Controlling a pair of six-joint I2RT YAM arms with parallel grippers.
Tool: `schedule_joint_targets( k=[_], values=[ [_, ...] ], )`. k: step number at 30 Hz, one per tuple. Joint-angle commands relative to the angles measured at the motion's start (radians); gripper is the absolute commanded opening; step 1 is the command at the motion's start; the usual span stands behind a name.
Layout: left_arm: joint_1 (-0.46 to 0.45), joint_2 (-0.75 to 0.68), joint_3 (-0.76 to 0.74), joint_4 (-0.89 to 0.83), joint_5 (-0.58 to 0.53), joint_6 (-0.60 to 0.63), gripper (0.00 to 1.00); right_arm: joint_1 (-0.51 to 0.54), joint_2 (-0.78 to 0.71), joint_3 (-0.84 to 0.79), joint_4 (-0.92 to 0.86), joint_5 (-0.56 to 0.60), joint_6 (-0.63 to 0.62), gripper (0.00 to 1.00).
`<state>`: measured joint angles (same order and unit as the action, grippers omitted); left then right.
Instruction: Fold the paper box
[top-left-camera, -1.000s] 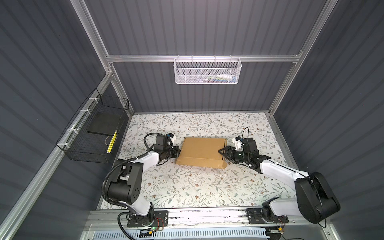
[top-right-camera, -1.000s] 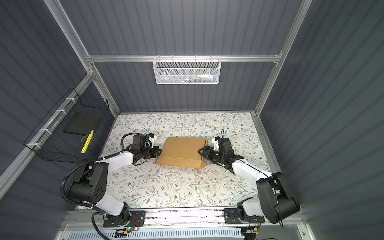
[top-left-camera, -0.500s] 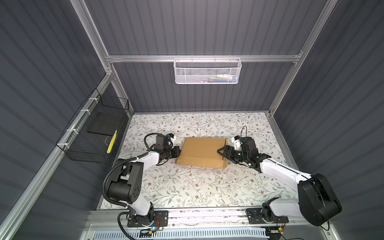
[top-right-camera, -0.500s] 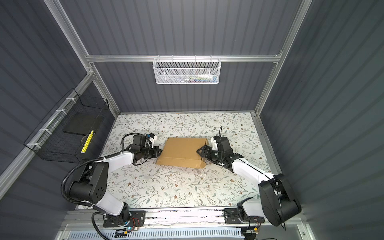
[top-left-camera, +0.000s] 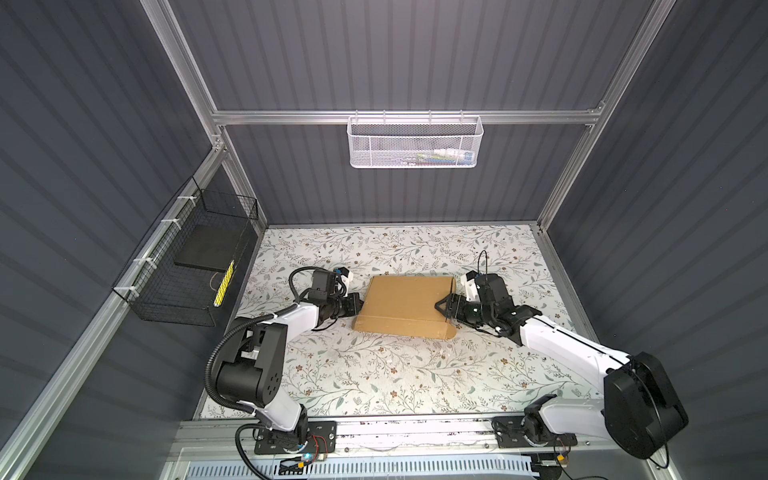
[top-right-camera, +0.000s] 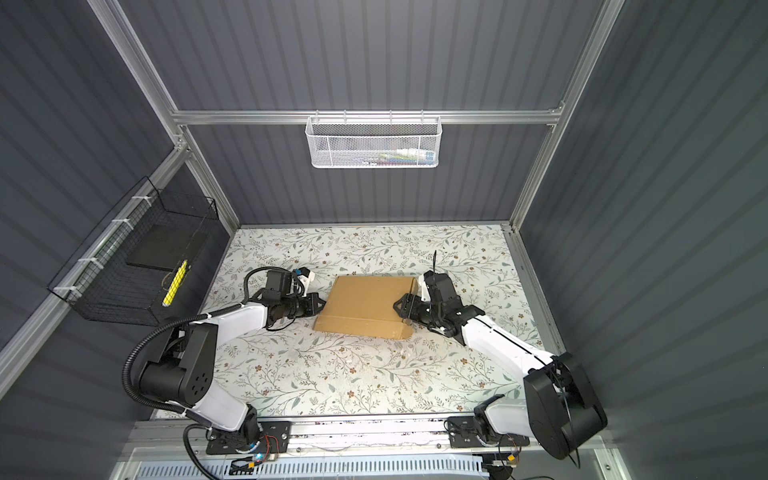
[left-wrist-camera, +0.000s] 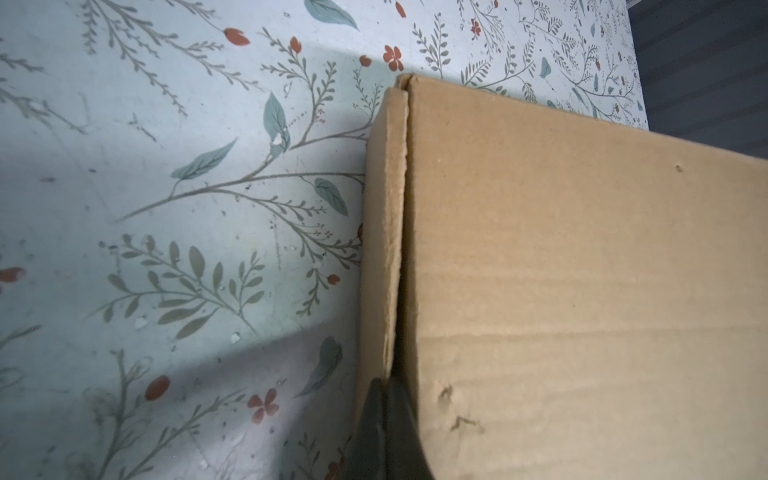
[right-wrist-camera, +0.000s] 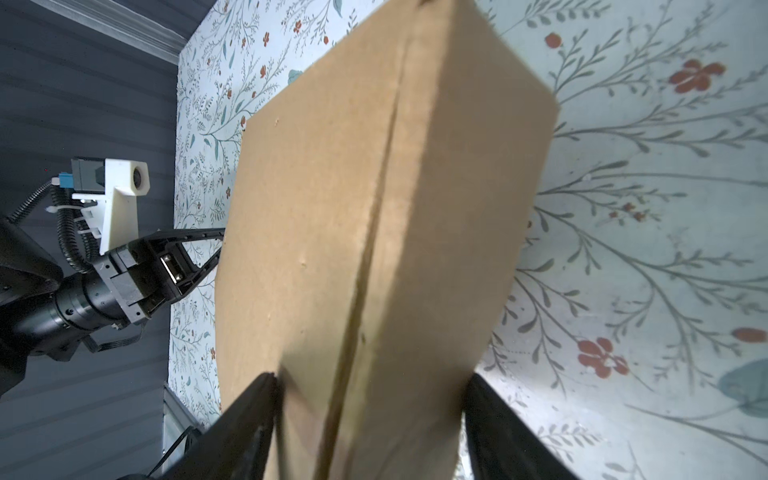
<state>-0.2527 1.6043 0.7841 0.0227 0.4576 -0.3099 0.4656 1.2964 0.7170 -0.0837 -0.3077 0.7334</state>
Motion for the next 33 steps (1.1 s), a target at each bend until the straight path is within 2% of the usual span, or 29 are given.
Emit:
schedule_joint_targets(
  k=[1, 12, 15, 19, 26, 33],
  values=[
    [-0.007, 0.009, 0.010, -0.007, 0.072, -0.005, 0.00, 0.013, -0.021, 0.018, 0.010, 0.003, -0.014, 0.69],
    [-0.007, 0.009, 0.028, -0.032, 0.064, -0.005, 0.00, 0.012, -0.049, 0.030, 0.029, -0.016, 0.015, 0.69],
    [-0.008, 0.011, 0.030, -0.035, 0.062, -0.007, 0.00, 0.014, -0.056, 0.038, 0.034, -0.057, 0.037, 0.70],
    [-0.007, 0.012, 0.027, -0.027, 0.061, -0.008, 0.00, 0.014, -0.059, 0.049, 0.011, -0.047, 0.087, 0.74],
    [-0.007, 0.011, 0.017, -0.014, 0.062, -0.010, 0.00, 0.032, -0.051, 0.040, -0.007, -0.009, 0.232, 0.74],
    [-0.008, 0.011, 0.012, 0.002, 0.070, -0.012, 0.00, 0.077, -0.025, 0.062, -0.043, 0.039, 0.296, 0.76]
  ],
)
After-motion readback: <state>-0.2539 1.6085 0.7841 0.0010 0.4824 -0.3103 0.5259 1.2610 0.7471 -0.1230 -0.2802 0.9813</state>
